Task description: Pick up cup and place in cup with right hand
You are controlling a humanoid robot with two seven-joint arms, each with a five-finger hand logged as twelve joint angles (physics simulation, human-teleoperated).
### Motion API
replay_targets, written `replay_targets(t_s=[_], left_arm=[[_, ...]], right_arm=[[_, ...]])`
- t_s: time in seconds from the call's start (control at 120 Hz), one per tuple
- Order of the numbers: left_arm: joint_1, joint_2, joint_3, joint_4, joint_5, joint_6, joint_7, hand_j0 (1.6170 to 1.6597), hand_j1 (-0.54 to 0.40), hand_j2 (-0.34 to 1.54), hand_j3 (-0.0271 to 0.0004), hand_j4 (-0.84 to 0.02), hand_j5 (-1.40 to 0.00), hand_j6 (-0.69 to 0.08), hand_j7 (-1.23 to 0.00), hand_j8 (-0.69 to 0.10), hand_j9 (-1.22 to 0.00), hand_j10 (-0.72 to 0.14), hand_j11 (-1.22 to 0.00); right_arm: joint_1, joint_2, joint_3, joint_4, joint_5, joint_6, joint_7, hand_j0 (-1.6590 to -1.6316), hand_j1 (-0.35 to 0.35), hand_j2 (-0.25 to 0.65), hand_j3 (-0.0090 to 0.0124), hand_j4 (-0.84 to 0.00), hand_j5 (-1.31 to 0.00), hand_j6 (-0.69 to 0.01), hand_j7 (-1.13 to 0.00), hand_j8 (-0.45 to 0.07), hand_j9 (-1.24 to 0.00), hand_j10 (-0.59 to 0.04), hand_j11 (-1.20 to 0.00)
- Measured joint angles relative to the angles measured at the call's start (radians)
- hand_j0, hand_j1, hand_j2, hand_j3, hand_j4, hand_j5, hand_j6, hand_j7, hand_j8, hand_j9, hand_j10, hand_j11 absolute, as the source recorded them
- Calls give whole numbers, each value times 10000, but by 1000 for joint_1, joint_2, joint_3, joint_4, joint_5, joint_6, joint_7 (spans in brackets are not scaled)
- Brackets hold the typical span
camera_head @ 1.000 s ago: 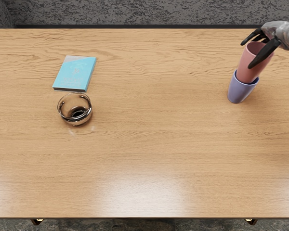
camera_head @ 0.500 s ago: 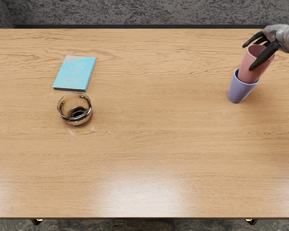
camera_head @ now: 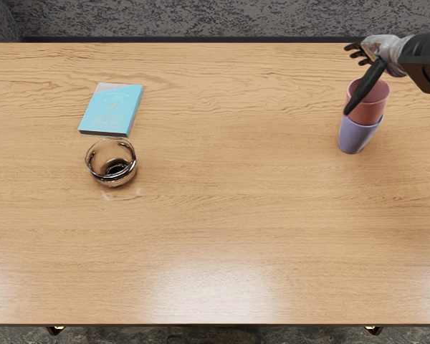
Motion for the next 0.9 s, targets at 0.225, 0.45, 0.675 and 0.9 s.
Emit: replay_targets(t_s=[0.225, 0.45, 0.675, 0.9], left_arm=[[0, 0, 0, 0, 0, 0, 0, 16581, 3490, 0, 0, 0, 0, 0, 0, 0, 0, 0, 0], [0, 0, 0, 0, 0, 0, 0, 16581, 3490, -1, 0, 0, 0, 0, 0, 0, 0, 0, 0], [0, 0, 0, 0, 0, 0, 0, 16581, 3490, -1, 0, 0, 0, 0, 0, 0, 0, 0, 0], [0, 0, 0, 0, 0, 0, 0, 16581, 3490, -1, 0, 0, 0, -1, 0, -1, 0, 0, 0]], right_arm=[[28, 77, 7, 2, 35, 62, 0, -16578, -3365, 14, 0, -157, -192, -130, -178, -92, -189, -94, -183], [52, 145, 29, 14, 158, 266, 0, -16580, -3452, 7, 0, -66, -66, -63, -59, -46, -64, -41, -62], [-32, 164, 191, 105, 459, 473, 0, -16580, -3479, 2, 0, -30, -23, -32, -20, -23, -22, -19, -21], [-399, 129, 488, 330, 564, 497, 0, -16581, -3487, 1, 0, -12, -8, -12, -7, -9, -7, -7, -7]])
